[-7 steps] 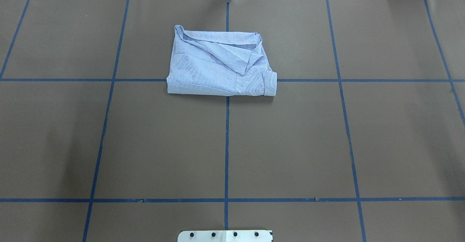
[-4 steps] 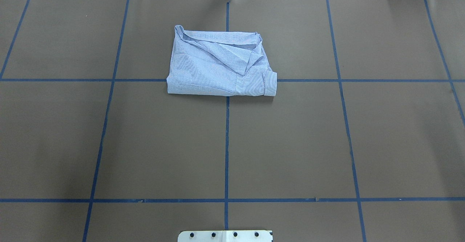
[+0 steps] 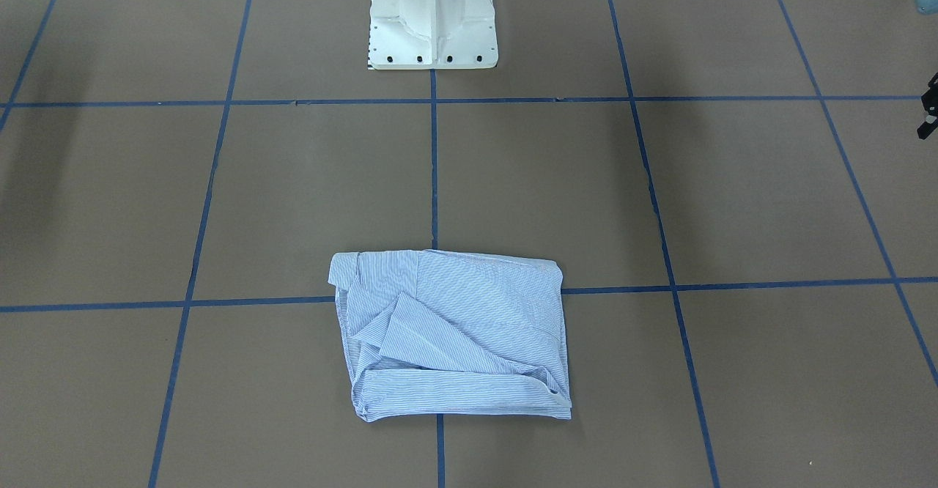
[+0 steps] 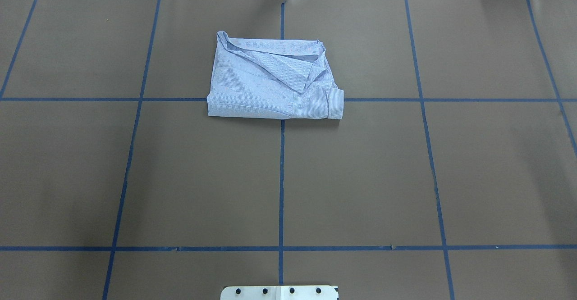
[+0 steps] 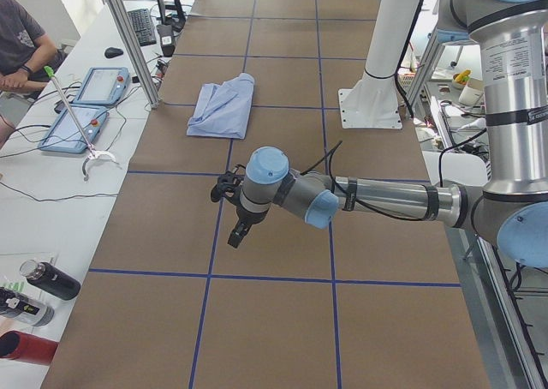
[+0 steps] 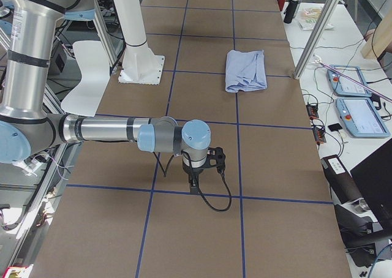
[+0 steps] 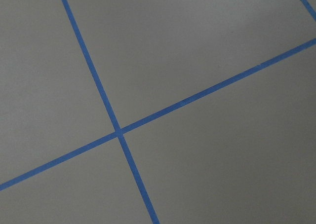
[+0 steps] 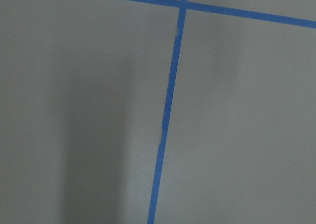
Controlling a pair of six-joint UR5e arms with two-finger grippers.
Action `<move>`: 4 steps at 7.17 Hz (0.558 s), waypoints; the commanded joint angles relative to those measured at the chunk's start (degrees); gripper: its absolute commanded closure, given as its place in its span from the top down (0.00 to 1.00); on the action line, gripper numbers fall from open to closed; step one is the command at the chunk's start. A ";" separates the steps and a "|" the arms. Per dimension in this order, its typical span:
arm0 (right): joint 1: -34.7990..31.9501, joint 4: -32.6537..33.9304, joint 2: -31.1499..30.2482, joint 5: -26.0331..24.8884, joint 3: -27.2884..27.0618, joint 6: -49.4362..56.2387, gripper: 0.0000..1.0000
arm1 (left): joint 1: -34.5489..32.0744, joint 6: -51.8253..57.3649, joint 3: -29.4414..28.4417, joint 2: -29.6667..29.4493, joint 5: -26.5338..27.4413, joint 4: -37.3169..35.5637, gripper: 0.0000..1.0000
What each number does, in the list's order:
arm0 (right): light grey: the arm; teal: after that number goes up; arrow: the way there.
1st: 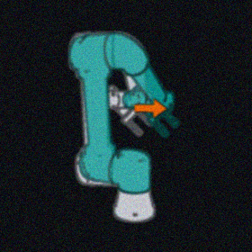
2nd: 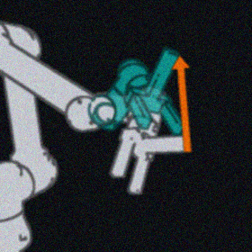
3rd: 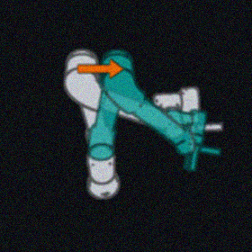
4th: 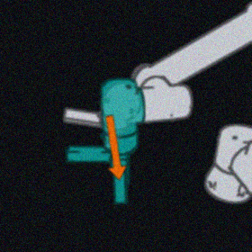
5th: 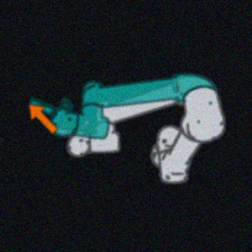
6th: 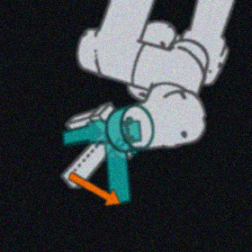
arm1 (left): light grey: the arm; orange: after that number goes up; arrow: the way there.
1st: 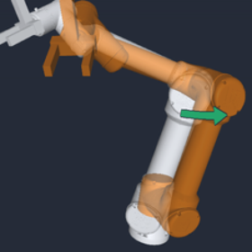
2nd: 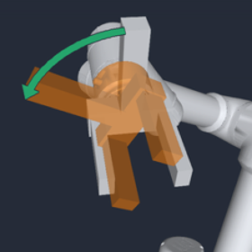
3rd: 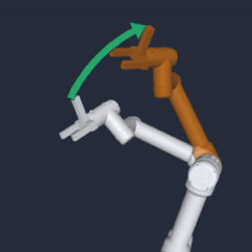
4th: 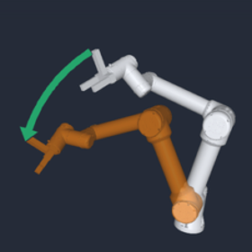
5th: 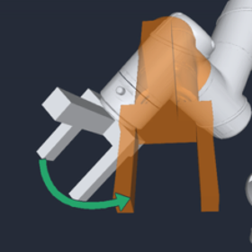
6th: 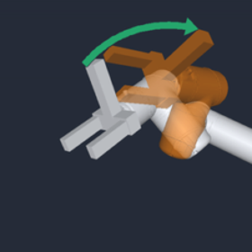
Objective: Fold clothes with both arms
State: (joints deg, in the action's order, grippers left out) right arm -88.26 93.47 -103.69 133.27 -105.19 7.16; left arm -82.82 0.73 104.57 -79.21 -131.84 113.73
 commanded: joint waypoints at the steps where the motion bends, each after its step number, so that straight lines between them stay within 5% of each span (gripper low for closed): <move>1: -2.42 -0.31 0.25 -0.03 -0.70 -0.21 1.00 | -0.06 -0.20 0.46 -1.20 -1.30 -0.08 0.99; 4: -2.44 -0.13 -0.28 0.32 -0.89 0.31 1.00 | -1.37 -0.12 2.75 -0.25 -1.57 -0.09 0.99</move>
State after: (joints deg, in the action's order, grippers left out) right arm -90.60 93.26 -103.62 133.26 -105.85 7.04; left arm -83.48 0.61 106.45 -79.98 -133.30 113.67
